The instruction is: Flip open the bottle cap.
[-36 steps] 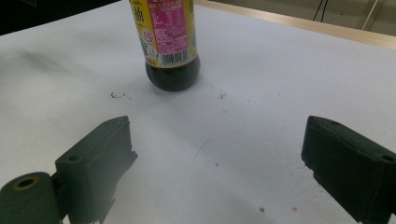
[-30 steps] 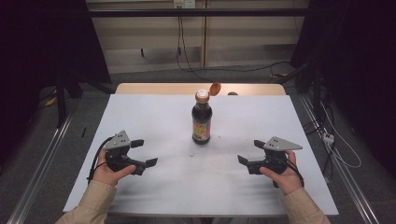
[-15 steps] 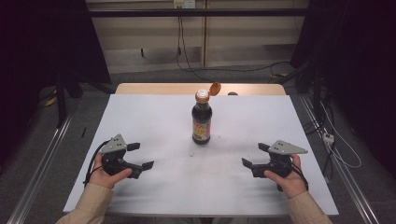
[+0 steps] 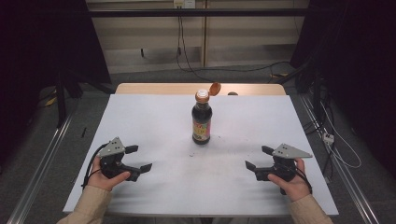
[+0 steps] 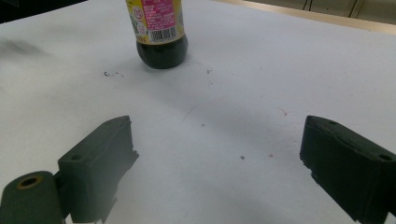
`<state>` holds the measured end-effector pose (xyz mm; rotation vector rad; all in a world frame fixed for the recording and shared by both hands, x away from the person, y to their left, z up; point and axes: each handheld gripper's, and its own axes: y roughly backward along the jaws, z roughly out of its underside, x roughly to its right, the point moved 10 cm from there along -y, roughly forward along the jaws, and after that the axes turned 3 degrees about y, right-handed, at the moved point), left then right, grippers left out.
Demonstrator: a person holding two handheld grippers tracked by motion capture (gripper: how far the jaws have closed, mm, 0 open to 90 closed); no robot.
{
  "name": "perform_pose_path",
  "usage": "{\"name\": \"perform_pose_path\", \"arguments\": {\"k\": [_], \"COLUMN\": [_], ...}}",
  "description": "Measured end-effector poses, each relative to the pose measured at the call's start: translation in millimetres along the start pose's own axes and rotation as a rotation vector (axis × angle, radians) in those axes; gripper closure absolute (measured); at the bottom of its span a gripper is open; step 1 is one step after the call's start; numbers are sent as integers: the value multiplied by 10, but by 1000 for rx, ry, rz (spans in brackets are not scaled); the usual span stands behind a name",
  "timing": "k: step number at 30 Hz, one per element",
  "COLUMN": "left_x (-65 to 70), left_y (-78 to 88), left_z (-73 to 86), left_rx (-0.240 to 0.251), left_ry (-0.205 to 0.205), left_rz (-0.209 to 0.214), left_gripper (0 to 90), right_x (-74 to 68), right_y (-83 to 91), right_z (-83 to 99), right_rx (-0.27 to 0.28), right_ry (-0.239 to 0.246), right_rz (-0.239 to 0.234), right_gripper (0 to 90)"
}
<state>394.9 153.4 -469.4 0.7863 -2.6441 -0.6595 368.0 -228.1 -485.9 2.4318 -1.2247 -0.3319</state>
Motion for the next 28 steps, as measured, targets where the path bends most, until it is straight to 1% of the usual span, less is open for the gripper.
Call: {"name": "perform_pose_path", "arguments": {"k": [4,5,7,8,10,13,15,16,18,21,26,28], "left_x": [-11,-7,-11,0,-1,6,-2,5,1,8,-17,-17], "left_y": [22,22,31,30,38,40,42,41,43,40,18,9], "left_z": [17,23,42,46,64,82,86,86,80,72,97,101], "left_rx": [4,8,3,5,-2,-1,-4,-1,1,9,-6,-4], "left_ry": [-3,4,-2,8,-4,0,-9,-2,-11,-4,-16,-10], "left_rz": [-8,-7,-10,-6,-7,-10,-14,-12,-16,-13,-23,-24], "left_gripper": [69,69,69,69,69,69,69,69,69,69,69,69], "right_x": [-3,-6,-11,-12,-16,-22,-18,-16,-19,-35,-20,-7], "right_y": [23,27,35,38,42,50,53,56,58,61,77,77], "right_z": [14,15,24,30,42,81,91,96,99,102,108,115], "right_rx": [1,2,2,2,2,-8,-5,-6,-5,-5,-1,-3], "right_ry": [-1,-3,1,2,1,2,-2,-2,2,14,19,19], "right_rz": [4,4,4,4,6,3,2,4,5,4,5,10], "right_gripper": [94,94,95,95,95,96,96,96,96,96,96,96]}}
